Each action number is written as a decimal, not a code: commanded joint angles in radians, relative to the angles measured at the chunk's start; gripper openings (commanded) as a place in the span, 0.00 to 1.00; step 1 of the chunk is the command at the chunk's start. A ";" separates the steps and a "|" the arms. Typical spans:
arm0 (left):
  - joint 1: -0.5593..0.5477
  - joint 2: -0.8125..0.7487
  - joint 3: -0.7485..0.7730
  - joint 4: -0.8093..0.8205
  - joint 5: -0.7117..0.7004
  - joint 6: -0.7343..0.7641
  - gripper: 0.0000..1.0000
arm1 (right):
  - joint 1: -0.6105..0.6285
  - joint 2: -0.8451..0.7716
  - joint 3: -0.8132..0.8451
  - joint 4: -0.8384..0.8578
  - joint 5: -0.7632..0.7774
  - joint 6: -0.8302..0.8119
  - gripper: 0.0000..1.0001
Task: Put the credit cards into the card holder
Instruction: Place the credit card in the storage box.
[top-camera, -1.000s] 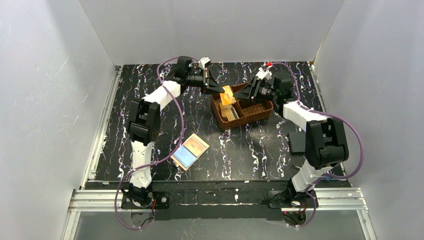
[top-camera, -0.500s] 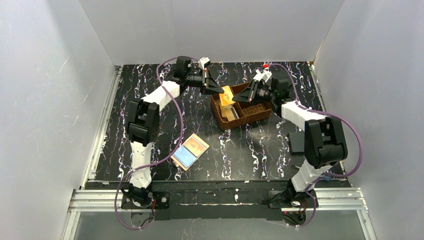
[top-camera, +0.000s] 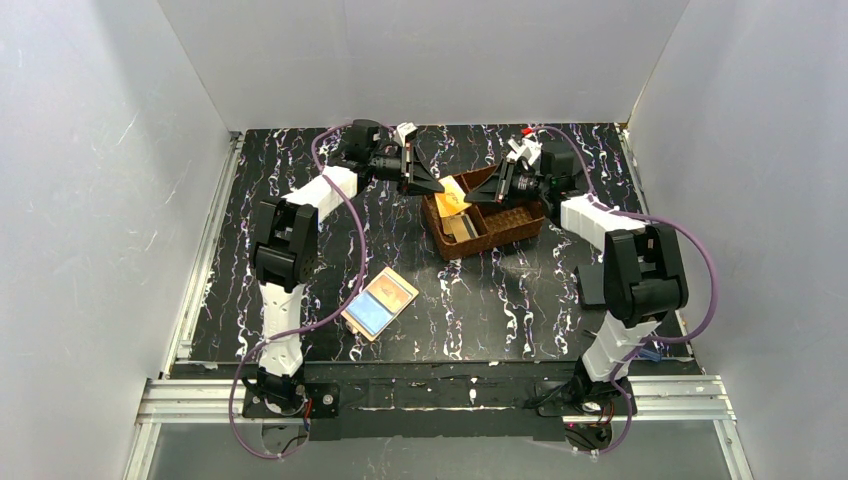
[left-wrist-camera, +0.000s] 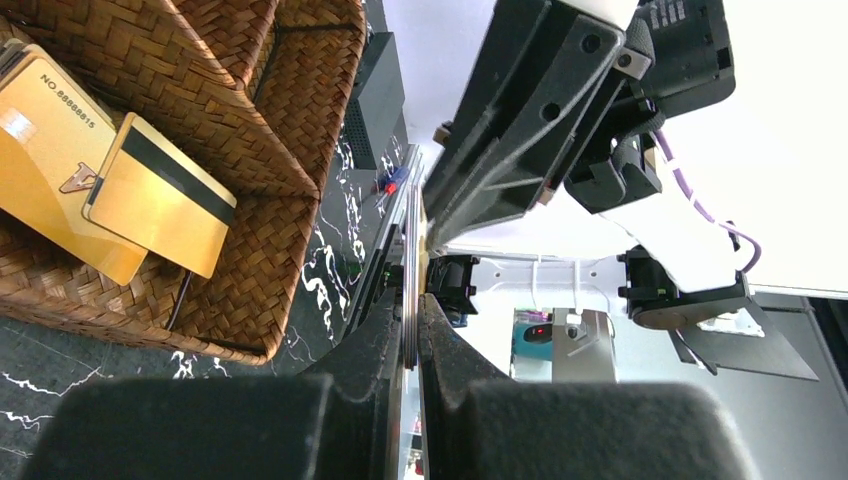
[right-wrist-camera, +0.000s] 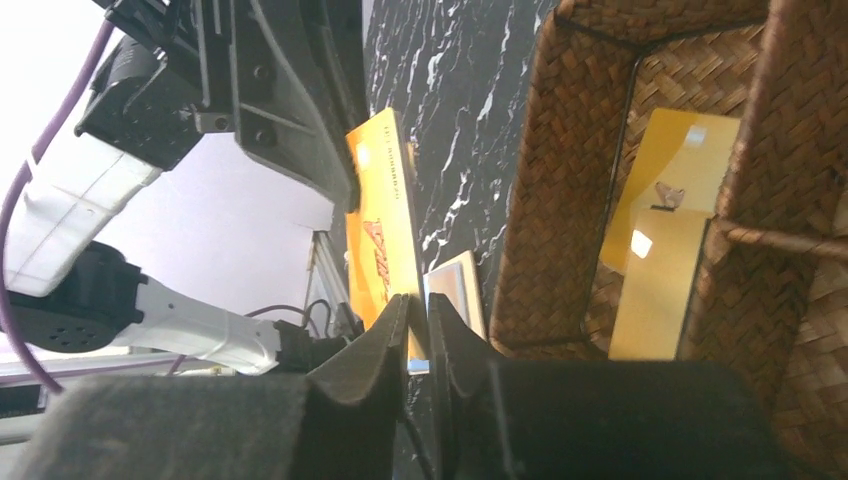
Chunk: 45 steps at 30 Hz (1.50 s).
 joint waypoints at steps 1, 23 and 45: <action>0.003 -0.104 -0.015 -0.014 0.086 0.013 0.00 | -0.024 0.015 0.049 0.011 0.042 -0.052 0.25; 0.017 -0.110 -0.029 -0.016 0.018 0.002 0.00 | 0.003 -0.118 0.010 -0.095 0.084 -0.112 0.47; 0.015 -0.092 -0.009 -0.022 0.007 -0.004 0.00 | 0.052 -0.138 0.032 -0.141 0.091 -0.138 0.46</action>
